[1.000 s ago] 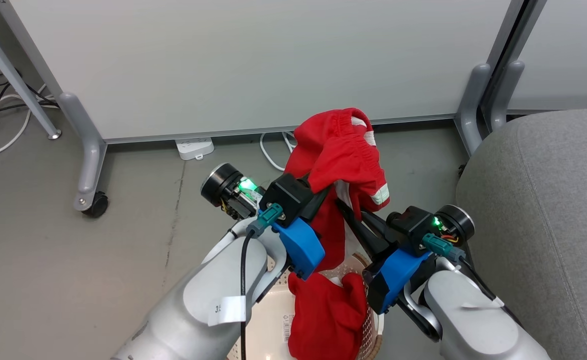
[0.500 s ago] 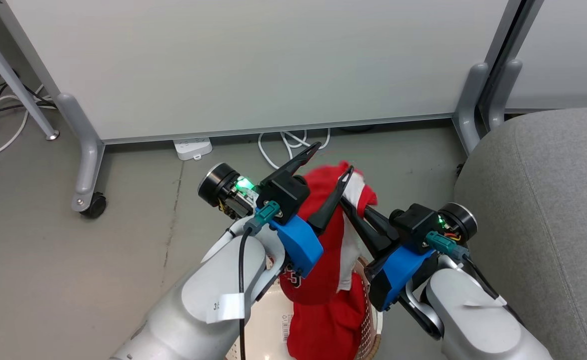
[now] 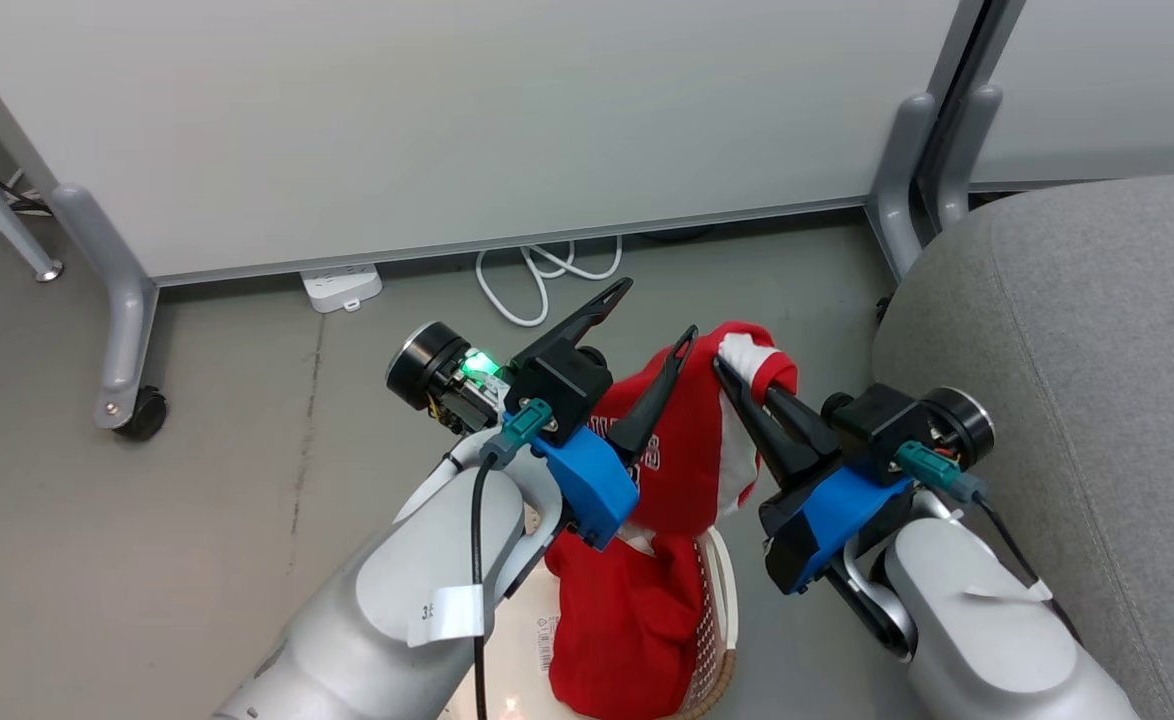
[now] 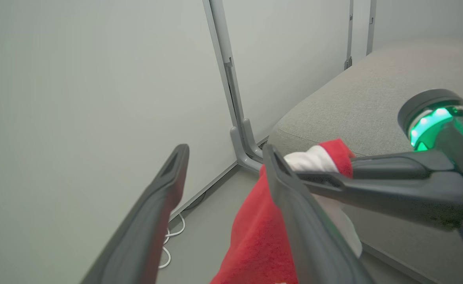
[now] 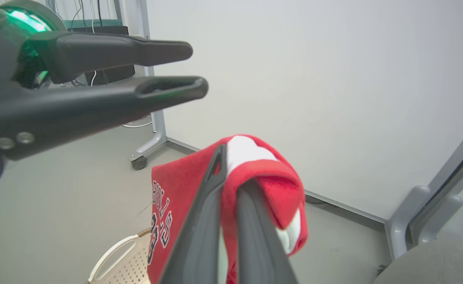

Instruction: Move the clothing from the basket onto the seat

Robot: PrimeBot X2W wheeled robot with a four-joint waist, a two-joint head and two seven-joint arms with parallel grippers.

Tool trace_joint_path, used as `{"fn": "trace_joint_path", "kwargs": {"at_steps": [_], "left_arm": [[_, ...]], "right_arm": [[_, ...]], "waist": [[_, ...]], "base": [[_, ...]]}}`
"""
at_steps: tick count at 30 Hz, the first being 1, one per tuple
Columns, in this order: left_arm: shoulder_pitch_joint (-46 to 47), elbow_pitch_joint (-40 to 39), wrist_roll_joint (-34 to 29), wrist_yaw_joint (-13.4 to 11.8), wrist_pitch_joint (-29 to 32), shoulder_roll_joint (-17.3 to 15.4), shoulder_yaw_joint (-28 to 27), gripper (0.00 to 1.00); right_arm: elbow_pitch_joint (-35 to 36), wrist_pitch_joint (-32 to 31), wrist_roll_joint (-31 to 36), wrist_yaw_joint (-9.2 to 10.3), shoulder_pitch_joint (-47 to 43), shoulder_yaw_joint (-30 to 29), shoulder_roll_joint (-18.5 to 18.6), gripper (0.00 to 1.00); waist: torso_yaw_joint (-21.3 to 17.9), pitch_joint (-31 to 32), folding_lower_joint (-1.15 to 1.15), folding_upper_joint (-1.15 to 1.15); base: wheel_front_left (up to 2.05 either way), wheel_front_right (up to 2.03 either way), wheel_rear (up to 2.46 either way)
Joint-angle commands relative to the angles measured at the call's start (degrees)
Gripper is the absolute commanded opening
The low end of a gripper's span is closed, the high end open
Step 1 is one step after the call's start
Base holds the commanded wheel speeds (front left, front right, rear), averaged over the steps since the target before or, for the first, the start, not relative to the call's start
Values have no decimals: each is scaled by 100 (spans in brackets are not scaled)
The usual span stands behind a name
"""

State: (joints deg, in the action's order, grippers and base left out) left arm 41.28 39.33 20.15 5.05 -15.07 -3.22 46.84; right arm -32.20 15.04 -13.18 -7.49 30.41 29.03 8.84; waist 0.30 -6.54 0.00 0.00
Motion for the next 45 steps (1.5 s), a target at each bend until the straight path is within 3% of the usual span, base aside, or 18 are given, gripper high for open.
{"fn": "trace_joint_path", "kwargs": {"at_steps": [1,29,45], "left_arm": [[0,-21,-27,-26,-16,-25,-36,100],[-234,-599,-411,108,-16,8,480,100],[-198,-595,-398,139,-16,25,781,100]], "right_arm": [[61,21,21,-1,5,-65,41,0],[1360,21,457,-1,-487,-2557,305,0],[1775,21,534,-1,-1092,-3297,86,0]], "waist": [[-111,-58,0,0],[-1877,-755,0,0],[-2236,-1014,0,0]], "base": [[0,0,0],[0,0,0],[0,0,0]]}}
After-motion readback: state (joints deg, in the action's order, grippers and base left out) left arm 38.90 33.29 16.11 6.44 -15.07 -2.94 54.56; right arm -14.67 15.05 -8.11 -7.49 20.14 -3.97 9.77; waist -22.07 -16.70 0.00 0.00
